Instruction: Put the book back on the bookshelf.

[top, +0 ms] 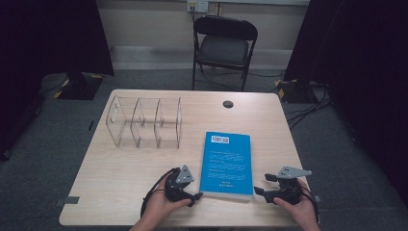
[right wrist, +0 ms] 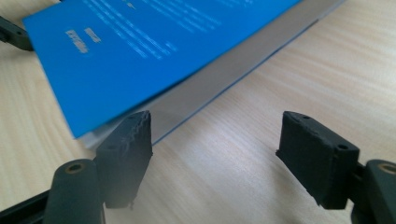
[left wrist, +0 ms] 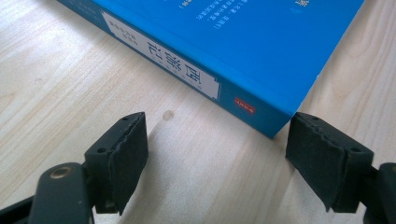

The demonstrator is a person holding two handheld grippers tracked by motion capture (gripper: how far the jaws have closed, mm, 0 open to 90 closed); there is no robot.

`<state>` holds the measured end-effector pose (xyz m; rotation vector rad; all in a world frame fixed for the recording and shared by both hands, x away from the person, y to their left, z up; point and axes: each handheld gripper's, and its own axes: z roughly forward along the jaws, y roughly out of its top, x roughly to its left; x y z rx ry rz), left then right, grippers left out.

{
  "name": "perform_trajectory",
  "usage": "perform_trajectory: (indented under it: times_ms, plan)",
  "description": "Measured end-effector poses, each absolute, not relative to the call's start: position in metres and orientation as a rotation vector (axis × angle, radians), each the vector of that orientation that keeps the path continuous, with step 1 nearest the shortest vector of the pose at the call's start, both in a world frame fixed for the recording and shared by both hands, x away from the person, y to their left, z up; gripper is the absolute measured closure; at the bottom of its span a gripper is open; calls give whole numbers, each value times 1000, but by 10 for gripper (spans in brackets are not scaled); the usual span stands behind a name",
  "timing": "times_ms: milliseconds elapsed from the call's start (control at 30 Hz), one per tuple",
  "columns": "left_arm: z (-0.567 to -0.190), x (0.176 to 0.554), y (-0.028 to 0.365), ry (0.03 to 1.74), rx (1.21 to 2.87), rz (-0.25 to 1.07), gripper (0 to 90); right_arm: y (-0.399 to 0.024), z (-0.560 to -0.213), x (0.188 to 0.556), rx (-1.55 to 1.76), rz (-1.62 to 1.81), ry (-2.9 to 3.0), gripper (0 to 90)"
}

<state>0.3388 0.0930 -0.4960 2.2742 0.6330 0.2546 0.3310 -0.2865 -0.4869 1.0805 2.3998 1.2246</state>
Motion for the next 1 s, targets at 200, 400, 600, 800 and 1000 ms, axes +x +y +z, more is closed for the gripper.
perform_trajectory:
  times_ms: [200, 400, 600, 800, 1000]
  plan:
    - [-495, 340, 91, 638, 2281, 250, 206, -276, -469, 315, 979, 1290, 2426, 247]
    - [-494, 341, 89, 644, 2292, 242, 196, -263, -475, 307, 987, 1280, 2499, 240]
    - [-494, 341, 90, 645, 2297, 244, 194, -247, -487, 307, 933, 1118, 2551, 263]
    - [-494, 341, 90, 645, 2297, 244, 189, -239, -492, 308, 918, 1039, 2529, 332]
    - [-495, 340, 90, 644, 2286, 244, 185, -238, -490, 308, 911, 1023, 2540, 352]
